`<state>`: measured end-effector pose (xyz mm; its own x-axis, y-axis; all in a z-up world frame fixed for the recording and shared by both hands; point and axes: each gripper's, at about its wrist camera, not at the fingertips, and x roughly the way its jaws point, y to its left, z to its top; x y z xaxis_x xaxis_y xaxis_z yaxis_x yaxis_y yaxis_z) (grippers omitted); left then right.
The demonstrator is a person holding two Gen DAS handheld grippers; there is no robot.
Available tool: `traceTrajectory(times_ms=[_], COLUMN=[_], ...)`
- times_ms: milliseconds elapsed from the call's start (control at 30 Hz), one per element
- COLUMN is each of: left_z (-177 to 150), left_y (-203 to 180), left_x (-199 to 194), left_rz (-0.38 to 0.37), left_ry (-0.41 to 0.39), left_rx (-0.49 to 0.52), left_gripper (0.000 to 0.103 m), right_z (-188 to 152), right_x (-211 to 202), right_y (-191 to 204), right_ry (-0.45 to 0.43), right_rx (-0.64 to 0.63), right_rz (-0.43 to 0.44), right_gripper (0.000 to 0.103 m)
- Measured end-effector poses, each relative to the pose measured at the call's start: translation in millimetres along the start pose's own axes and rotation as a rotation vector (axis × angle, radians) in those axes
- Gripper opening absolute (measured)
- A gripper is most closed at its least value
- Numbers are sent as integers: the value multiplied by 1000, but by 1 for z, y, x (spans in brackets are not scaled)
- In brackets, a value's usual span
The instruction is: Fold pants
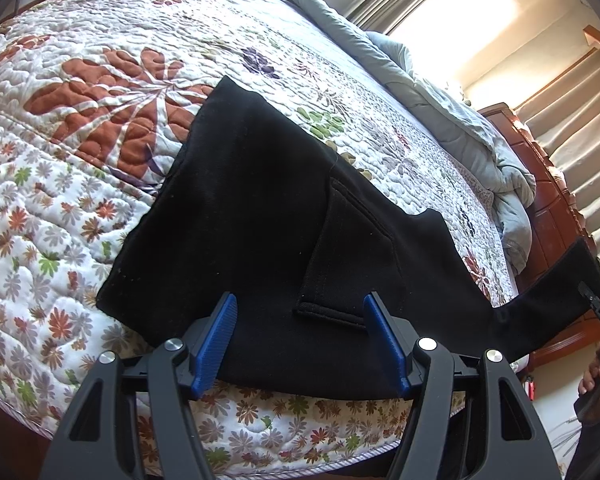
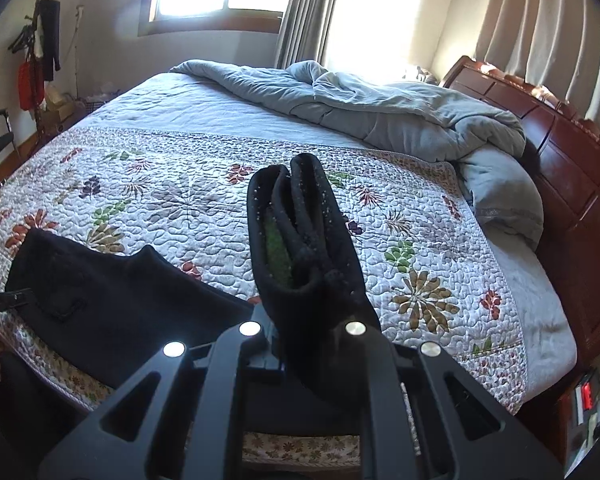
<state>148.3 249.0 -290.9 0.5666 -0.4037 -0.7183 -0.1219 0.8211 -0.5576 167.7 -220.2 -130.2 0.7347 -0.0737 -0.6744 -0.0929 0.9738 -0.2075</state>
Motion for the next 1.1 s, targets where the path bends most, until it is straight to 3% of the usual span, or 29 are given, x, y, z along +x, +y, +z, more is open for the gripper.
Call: traceTrajectory(times_ms=[1100], left_z=[0], left_y=[7], left_x=[-4], left_rz=[-19], left_ry=[-13], left_rx=[-18], left_gripper=[66], right_z=[-25], right_x=[51], right_y=[115], right_ry=[39], right_rx=[-387], right_rz=[-64], right_gripper=[10])
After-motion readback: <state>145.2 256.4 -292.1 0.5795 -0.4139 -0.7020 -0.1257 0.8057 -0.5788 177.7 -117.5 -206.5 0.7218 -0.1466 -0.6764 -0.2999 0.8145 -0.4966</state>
